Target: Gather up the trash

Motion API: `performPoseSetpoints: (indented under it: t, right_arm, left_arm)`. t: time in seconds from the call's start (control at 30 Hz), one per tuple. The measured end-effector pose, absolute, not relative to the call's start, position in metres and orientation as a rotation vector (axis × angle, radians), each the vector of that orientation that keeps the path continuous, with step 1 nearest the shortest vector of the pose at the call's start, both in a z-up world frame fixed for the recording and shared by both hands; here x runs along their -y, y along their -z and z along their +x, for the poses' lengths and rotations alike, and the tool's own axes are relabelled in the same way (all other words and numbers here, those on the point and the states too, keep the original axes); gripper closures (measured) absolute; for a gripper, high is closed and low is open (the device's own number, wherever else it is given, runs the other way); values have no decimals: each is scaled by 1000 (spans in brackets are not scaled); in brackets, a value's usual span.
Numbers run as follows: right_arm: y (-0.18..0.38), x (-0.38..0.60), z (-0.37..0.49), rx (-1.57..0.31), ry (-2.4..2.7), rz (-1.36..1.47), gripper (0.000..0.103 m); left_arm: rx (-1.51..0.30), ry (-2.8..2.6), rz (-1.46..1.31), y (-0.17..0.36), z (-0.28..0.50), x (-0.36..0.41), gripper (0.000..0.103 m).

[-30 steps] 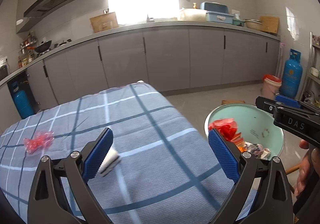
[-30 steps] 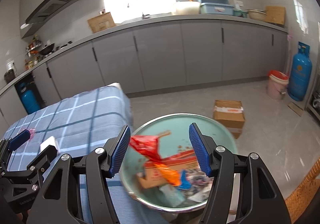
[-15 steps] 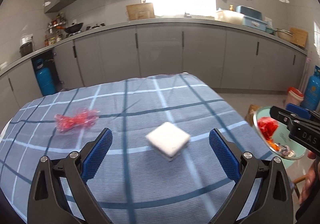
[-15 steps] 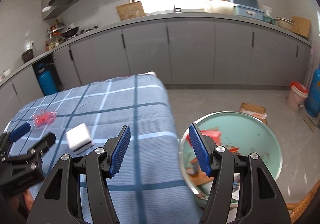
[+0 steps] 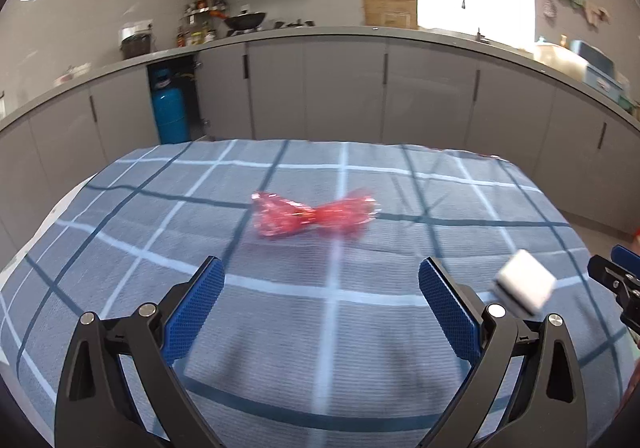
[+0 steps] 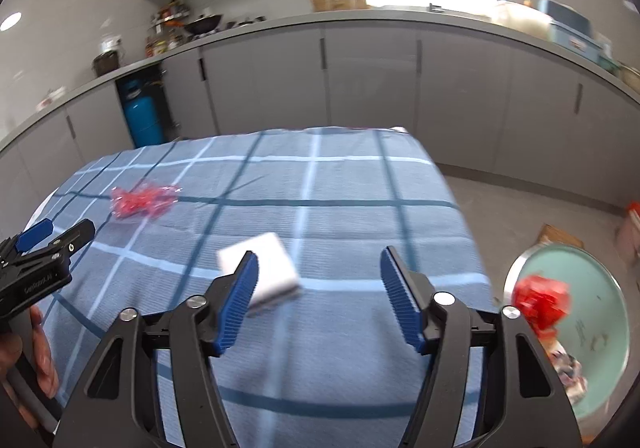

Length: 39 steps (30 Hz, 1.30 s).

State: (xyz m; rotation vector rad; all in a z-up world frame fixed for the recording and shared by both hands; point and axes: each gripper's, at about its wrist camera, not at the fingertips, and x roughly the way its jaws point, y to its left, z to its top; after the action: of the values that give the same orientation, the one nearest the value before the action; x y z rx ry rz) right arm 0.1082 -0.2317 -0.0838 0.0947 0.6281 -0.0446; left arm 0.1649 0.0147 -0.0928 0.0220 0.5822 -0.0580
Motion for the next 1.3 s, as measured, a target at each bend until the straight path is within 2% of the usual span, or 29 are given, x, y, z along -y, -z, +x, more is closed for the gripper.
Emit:
performPoseSetpoints:
  t: [0.37,0.7,1.07,1.13,1.17,1.2,1.27,1.3]
  right_arm:
    - [102,193,148,-689,-25,58,34]
    - [114,197,155,-696,-4,75,34]
    - [119,191,161,-735,2,40,35]
    - [121,190,164,-751,-3,33,37]
    - [123,190,166,-762,-6,37,42]
    - [124,191,167,-770,-6,42,43]
    - [124,192,167,-773,-8,50,45]
    - [124,192,166,-772,-9,50,45]
  left_arm:
    - [-623,-17,-10,105,185,-59,5]
    - [-621,16,46,102,238,-54,5]
    - [-744,74,33,129,288,-45,6]
    - [-747,78,35,130,289,-45,11]
    - [-751,87,33,131,289,-44,19]
    - [-759,97,28,132,290,-44,26]
    - [-771,107,18,134,292,-46,34]
    - [-775,117,12,134,292,-46,43]
